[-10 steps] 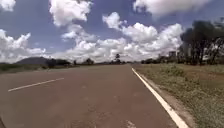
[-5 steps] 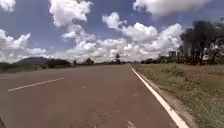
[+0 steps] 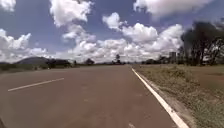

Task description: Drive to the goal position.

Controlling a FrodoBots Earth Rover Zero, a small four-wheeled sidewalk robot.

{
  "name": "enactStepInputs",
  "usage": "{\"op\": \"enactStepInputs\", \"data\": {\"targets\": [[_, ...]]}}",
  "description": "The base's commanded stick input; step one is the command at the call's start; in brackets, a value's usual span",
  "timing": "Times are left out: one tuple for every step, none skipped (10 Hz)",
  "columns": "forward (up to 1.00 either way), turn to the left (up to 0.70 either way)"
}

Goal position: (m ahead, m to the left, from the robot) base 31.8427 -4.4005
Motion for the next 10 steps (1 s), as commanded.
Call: {"op": "enactStepInputs", "data": {"targets": [[1.00, 0.03], [1.00, 0.07], [1.00, 0.12], [1.00, 0.03], [1.00, 0.00], [1.00, 0.00], [1.00, 0.00], [1.00, 0.00], [1.00, 0.00], [1.00, 0.00]]}}
